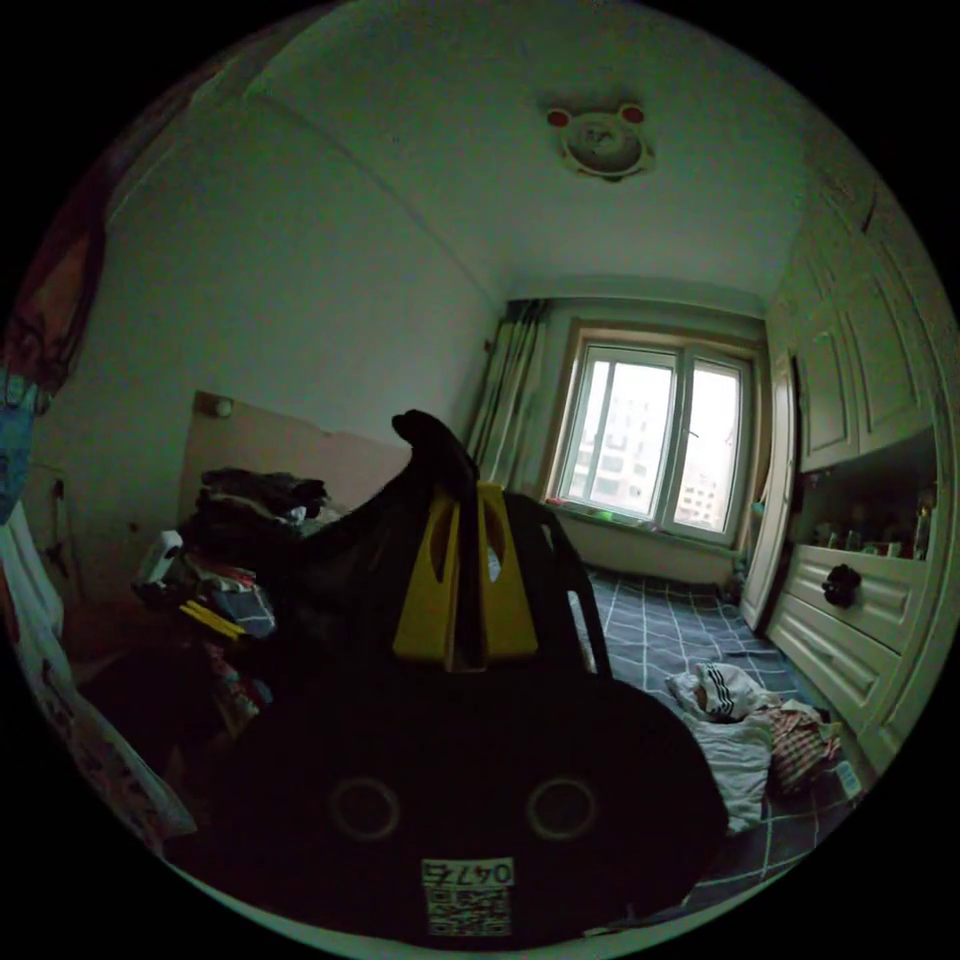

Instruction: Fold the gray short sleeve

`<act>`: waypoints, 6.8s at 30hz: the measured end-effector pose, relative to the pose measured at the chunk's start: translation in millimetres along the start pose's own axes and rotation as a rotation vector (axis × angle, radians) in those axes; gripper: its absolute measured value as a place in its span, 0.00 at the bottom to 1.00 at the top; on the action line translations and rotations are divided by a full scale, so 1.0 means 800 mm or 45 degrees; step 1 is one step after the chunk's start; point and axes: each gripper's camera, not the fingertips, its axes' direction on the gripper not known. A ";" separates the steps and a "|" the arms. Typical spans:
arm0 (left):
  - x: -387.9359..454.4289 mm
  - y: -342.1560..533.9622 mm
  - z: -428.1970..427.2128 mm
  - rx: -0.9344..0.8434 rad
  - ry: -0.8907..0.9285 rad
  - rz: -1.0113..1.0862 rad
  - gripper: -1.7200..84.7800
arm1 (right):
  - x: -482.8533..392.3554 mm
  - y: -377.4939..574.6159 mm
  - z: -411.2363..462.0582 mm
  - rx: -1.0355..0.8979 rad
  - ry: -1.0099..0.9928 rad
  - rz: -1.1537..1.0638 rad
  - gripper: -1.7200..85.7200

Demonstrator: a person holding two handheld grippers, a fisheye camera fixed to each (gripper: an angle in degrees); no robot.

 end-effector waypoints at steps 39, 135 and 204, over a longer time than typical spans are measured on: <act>-0.022 -0.376 -0.260 0.272 0.159 0.395 0.01 | 0.053 -0.229 -0.147 -0.151 0.024 -0.156 0.02; -0.640 -0.319 0.051 -0.798 -0.157 0.040 0.08 | -0.022 0.611 0.243 -1.124 -0.414 0.219 0.09; -0.164 0.006 0.059 -0.818 -0.230 0.768 0.08 | -0.062 0.479 0.178 -0.908 -0.393 -0.008 0.02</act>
